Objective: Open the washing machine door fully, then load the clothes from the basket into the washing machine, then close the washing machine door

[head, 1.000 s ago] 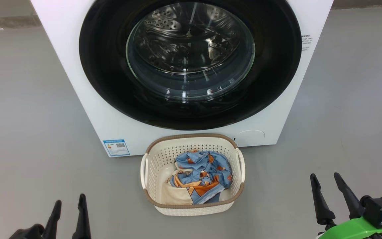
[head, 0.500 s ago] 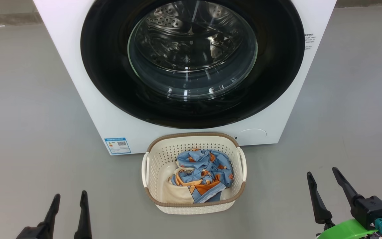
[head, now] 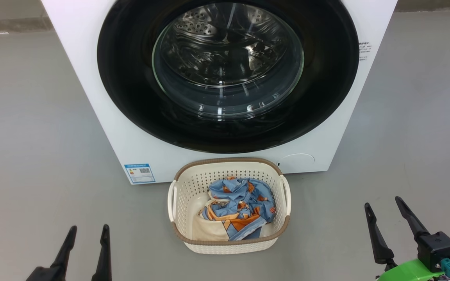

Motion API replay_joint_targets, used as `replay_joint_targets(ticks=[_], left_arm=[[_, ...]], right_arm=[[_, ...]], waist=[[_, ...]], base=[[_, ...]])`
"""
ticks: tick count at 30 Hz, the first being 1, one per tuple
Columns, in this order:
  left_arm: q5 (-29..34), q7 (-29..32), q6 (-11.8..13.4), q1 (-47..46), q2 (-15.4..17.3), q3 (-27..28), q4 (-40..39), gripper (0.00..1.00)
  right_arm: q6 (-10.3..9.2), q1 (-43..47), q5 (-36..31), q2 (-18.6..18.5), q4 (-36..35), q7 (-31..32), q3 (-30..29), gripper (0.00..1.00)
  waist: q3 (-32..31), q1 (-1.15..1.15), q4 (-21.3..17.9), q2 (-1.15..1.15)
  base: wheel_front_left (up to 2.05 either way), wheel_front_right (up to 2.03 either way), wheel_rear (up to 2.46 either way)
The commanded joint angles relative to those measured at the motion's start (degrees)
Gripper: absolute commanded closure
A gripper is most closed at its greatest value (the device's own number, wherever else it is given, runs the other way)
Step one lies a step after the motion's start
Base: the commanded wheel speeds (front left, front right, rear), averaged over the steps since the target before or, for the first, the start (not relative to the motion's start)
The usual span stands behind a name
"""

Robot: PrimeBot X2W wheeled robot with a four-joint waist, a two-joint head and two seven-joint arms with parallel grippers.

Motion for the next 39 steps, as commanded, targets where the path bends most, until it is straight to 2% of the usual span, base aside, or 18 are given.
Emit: replay_joint_targets(ticks=[1, 19, 39], left_arm=[[0.2, -0.6, -0.1, -0.5, 0.9, 2.0, -1.5, 0.0], [0.2, -0.6, -0.1, -0.8, 0.9, 2.9, -2.3, 0.0], [-0.4, -0.6, -0.1, -1.1, 0.9, 3.0, -2.6, 0.0]], right_arm=[[0.09, 0.2, 0.1, -0.5, -1.2, -0.7, 1.1, 0.0], [0.09, -0.1, 0.4, 0.2, -0.8, -0.7, 0.8, 0.0], [0.09, -0.2, 0.7, 0.4, -0.5, -0.7, 1.2, 0.0]], waist=[[-0.1, 0.0, 0.0, 0.0], [0.5, 0.0, -0.5, 0.0], [0.8, 0.0, -1.3, 0.0]], base=[[0.0, 0.0, 0.0], [0.04, 0.18, -0.22], [0.82, 1.37, -2.18]])
